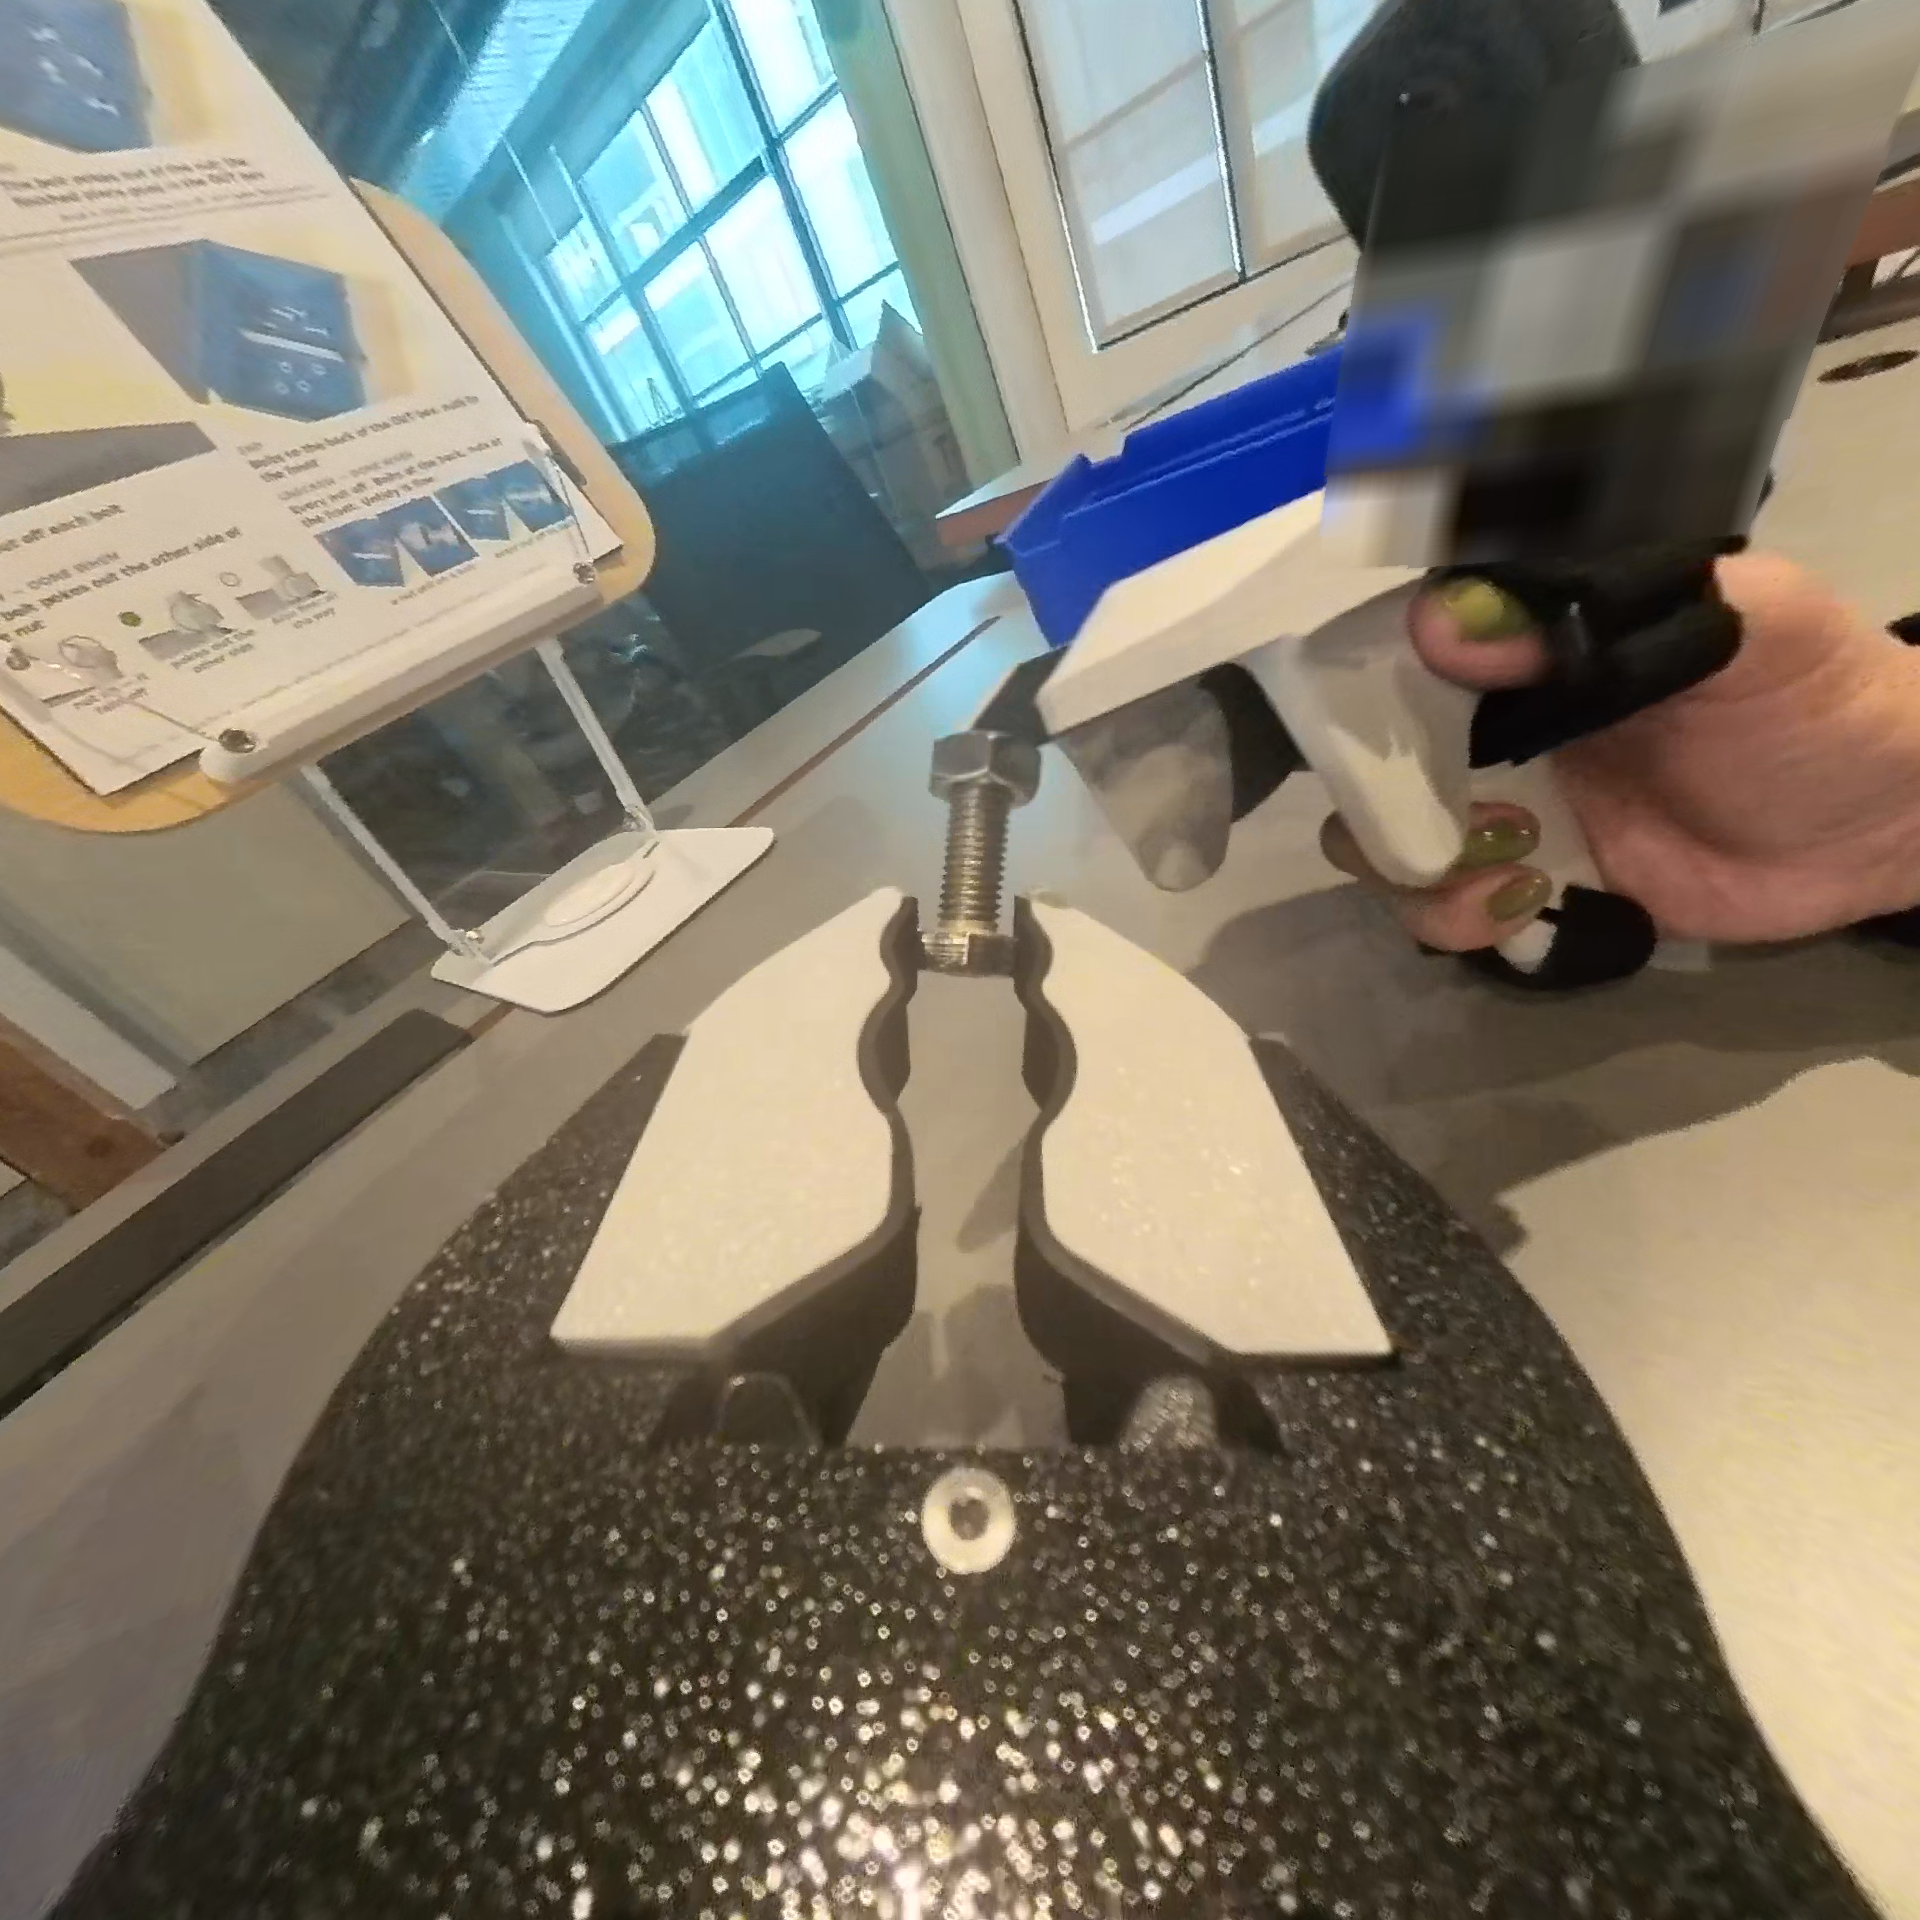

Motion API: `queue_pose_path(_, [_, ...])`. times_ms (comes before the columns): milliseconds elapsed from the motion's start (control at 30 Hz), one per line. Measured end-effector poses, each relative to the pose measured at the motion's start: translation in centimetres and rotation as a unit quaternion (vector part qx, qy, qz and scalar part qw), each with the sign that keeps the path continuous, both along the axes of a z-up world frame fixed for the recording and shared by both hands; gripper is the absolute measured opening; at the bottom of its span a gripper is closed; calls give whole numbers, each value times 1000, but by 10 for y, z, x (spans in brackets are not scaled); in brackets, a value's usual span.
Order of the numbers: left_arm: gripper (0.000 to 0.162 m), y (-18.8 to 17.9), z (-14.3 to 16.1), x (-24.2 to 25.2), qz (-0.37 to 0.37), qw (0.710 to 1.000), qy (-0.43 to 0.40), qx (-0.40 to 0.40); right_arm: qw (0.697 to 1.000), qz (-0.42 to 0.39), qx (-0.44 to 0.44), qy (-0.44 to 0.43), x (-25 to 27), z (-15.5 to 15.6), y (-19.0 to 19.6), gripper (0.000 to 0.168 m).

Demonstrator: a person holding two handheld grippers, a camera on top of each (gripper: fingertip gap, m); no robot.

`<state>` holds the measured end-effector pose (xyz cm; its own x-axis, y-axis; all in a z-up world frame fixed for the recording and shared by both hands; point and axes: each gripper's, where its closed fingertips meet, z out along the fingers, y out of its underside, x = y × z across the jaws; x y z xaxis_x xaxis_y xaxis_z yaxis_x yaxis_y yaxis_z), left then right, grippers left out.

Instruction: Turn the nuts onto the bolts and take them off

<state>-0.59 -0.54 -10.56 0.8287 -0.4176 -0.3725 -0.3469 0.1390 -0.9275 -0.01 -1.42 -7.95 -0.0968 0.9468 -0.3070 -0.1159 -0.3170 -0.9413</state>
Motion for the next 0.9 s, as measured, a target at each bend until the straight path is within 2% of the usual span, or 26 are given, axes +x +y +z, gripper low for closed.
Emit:
queue_pose_path(233, [17, -2, -1, 7, -1, 999, 38, 15, 1000, -4, -14, -7, -1, -3, 3, 35])
queue_pose_path(367, [17, -2, 5, -2, 10, 1000, 8, 20, 1000, -10, -9, -16, -2, -6, 4, 34])
queue_pose_path(467, [17, -1, 9, -8, 14, 1000, -18, 17, 998, -32, -7, -45, -3, -15, 12, 27])
queue_pose_path(533, [17, 0, 8, -9, 15, 1000, -21, 13, 1000, -7, -9, -20, -2, -8, 5, 31])
queue_pose_path(900, [17, -5, 0, 11, -9, 998, 51, 24, 1000, 0, -10, 0, 0, -1, 2, 35])
